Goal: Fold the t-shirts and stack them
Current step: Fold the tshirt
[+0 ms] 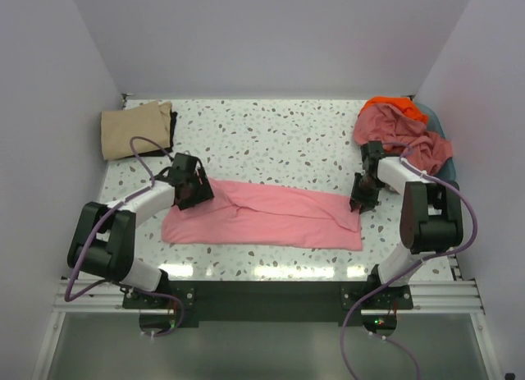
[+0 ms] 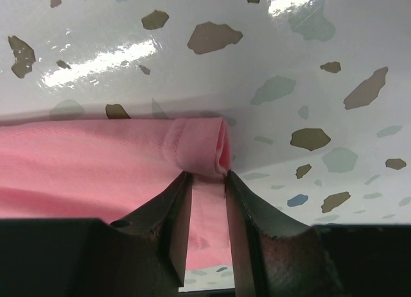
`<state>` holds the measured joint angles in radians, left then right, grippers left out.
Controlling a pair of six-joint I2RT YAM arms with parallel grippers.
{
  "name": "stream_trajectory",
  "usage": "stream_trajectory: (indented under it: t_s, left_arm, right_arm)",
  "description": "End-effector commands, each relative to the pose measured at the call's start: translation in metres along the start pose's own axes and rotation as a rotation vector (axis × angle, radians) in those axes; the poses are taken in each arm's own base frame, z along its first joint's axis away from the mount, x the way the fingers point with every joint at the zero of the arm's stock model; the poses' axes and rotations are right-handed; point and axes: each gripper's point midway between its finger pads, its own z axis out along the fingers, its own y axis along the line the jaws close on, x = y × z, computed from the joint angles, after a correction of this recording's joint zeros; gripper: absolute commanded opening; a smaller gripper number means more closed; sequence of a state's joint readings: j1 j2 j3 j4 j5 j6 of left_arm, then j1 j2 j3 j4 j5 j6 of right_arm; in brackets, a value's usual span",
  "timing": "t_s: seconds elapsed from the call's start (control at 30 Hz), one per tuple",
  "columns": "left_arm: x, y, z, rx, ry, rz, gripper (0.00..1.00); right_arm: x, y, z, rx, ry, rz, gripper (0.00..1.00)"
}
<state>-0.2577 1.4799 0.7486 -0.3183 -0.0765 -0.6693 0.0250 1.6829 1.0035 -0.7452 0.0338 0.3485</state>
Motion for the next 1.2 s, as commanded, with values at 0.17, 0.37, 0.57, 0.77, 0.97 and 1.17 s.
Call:
stream_trajectory:
  t_s: [0.17,0.37,0.57,0.77,0.97,1.17]
  left_arm:
    - [0.000,0.005,0.011,-0.024,0.004,0.016,0.72]
    - [0.001,0.011,0.011,-0.045,0.006,0.026,0.72]
    - [0.008,0.018,0.014,-0.066,0.018,0.031,0.72]
    - [0.011,0.024,0.015,-0.083,0.019,0.033,0.72]
    - [0.012,0.025,0.013,-0.081,0.013,0.032,0.72]
    - [0.016,0.027,0.012,-0.084,0.016,0.031,0.72]
  right_arm:
    - [-0.018,-0.002,-0.001,0.003,-0.054,0.024,0.24]
    - [-0.025,-0.009,-0.002,0.039,-0.059,0.016,0.06]
    - [-0.034,-0.017,-0.007,0.094,-0.071,-0.018,0.07]
    - [-0.046,-0.027,-0.007,0.101,-0.072,-0.001,0.11]
    - [-0.047,-0.024,-0.007,0.085,-0.064,0.001,0.22]
    - [-0.042,-0.026,-0.010,0.091,-0.066,0.001,0.29]
